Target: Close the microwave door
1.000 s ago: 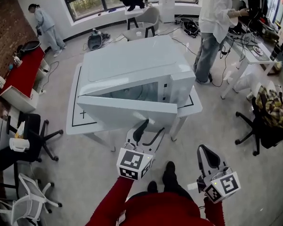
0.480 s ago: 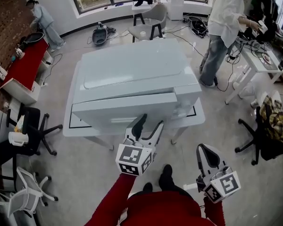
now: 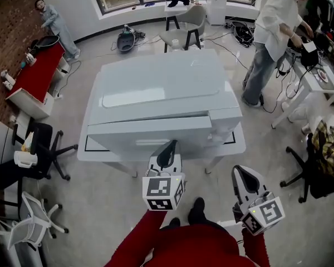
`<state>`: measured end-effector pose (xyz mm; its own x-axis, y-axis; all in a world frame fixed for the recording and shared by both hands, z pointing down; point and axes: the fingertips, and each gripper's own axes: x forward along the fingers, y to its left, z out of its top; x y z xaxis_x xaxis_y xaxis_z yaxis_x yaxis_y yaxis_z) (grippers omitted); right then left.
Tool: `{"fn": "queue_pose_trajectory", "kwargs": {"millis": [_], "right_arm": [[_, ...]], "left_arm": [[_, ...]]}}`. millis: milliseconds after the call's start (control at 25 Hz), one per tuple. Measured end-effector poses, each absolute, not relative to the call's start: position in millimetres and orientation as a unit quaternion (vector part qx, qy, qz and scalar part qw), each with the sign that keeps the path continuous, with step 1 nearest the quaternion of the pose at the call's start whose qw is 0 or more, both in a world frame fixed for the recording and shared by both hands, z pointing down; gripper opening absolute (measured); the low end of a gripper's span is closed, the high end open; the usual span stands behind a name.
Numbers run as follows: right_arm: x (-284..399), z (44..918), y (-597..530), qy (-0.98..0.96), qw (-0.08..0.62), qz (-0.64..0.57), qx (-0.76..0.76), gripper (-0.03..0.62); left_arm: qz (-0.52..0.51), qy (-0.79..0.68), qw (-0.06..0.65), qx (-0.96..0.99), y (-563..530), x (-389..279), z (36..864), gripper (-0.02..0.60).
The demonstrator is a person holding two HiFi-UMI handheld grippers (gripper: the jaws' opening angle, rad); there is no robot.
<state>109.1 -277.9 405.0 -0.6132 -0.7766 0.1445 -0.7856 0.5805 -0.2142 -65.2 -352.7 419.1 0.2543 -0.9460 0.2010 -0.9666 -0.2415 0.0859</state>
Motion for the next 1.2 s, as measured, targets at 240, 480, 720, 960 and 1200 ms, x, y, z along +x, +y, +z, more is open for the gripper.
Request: {"fn": "queue_pose_trajectory", "kwargs": {"millis": [240, 480, 720, 960, 1200], "right_arm": [[102, 397, -290, -0.899, 0.01, 0.122, 0.421, 0.014], [95, 394, -296, -0.905, 0.003, 0.123, 0.408, 0.014], [96, 395, -302, -0.907, 0.003, 0.129, 0.402, 0.014], [93, 403, -301, -0.907, 0.019, 0.131, 0.399, 0.013], [94, 401, -297, -0.905, 0.009, 0.134, 0.405, 0.014]], "left_arm": [[0.067, -0.627, 0.086, 0.771, -353, -66, 418, 0.009], [0.066, -0.629, 0.09, 0.769, -356, -69, 417, 0.009], [0.075, -0.624, 0.08, 0.773, -358, -66, 415, 0.009], [0.066, -0.624, 0.096, 0.773, -362, -68, 416, 0.008], [0.061, -0.6, 0.088, 0.793, -362, -69, 417, 0.008]]}}
